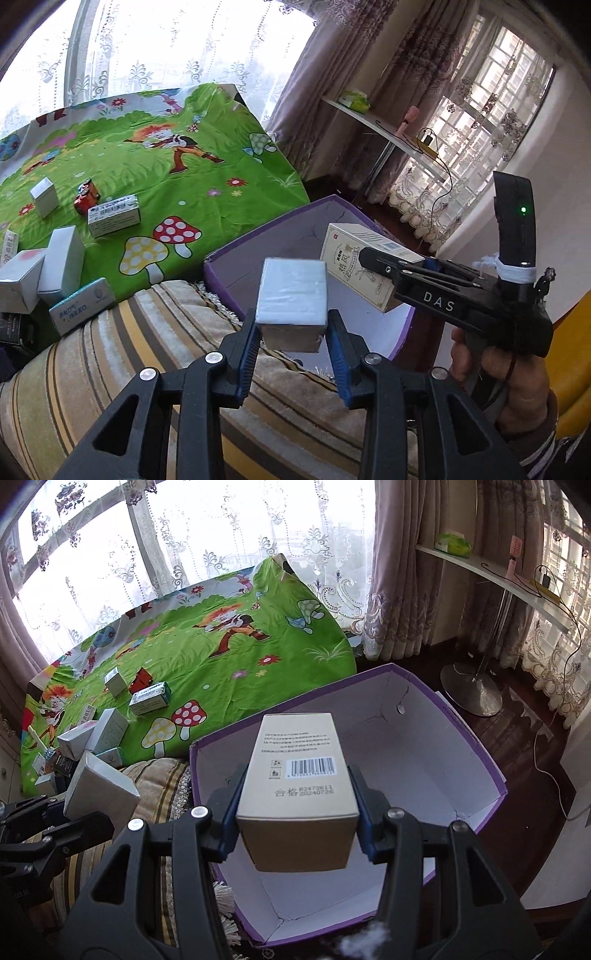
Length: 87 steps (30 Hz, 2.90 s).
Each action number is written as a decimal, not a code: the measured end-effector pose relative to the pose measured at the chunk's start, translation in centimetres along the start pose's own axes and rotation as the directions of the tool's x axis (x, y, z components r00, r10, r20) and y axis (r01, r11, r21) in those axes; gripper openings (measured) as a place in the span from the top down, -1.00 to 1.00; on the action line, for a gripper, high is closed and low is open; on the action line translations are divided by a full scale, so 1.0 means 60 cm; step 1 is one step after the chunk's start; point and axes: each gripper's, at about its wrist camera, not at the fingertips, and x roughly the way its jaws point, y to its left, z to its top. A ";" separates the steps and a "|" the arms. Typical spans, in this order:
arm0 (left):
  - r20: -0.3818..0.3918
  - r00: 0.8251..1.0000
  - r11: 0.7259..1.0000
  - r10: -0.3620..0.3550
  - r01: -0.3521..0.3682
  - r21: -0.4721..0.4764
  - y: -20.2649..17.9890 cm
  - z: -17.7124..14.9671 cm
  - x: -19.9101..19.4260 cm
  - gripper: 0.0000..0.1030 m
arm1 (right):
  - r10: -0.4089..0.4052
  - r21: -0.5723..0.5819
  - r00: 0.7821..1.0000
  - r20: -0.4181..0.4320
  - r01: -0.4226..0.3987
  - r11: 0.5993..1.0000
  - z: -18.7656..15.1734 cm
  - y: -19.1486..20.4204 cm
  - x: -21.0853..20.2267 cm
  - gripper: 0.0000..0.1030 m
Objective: Organize rigid objects
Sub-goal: 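Carry both boxes over the purple box and open both tools to drop them, then move both open tools back over the pile of boxes, then grasp the white plastic holder with the left tool while the right tool grasps the teal tissue pack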
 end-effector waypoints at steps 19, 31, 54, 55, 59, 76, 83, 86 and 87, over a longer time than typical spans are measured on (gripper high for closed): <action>0.093 0.991 0.984 0.093 -0.078 -0.159 0.080 -0.025 -0.076 -0.39 | 0.096 -0.048 0.994 0.049 -0.094 0.994 -0.004 0.034 -0.024 -0.55; 0.159 0.966 0.923 0.203 -0.135 -0.359 0.205 -0.100 -0.185 -0.39 | 0.185 -0.108 0.983 -0.008 -0.185 0.977 -0.011 0.094 -0.019 -0.60; 0.157 0.923 0.827 0.351 -0.227 -0.515 0.374 -0.149 -0.279 -0.05 | 0.319 -0.283 0.919 -0.233 -0.378 0.881 0.000 0.288 0.034 -0.67; 0.155 0.923 0.825 0.352 -0.228 -0.518 0.381 -0.147 -0.279 -0.03 | 0.322 -0.281 0.913 -0.250 -0.386 0.878 0.001 0.297 0.043 -0.67; 0.133 0.922 0.813 0.364 -0.245 -0.528 0.411 -0.134 -0.279 0.07 | 0.332 -0.270 0.889 -0.314 -0.419 0.867 0.003 0.329 0.076 -0.67; 0.062 0.922 0.755 0.382 -0.273 -0.596 0.569 -0.067 -0.245 0.10 | 0.290 -0.338 0.853 -0.433 -0.452 0.825 0.013 0.414 0.160 -0.70; 0.062 0.930 0.757 0.362 -0.254 -0.603 0.599 -0.054 -0.224 0.10 | 0.276 -0.345 0.843 -0.463 -0.458 0.819 0.016 0.433 0.193 -0.70; 0.066 0.930 0.766 0.361 -0.255 -0.591 0.600 -0.049 -0.218 0.16 | 0.264 -0.351 0.839 -0.476 -0.457 0.817 0.014 0.443 0.206 -0.70; 0.066 0.933 0.768 0.354 -0.250 -0.590 0.602 -0.048 -0.216 0.27 | 0.263 -0.353 0.837 -0.481 -0.459 0.815 0.014 0.446 0.209 -0.70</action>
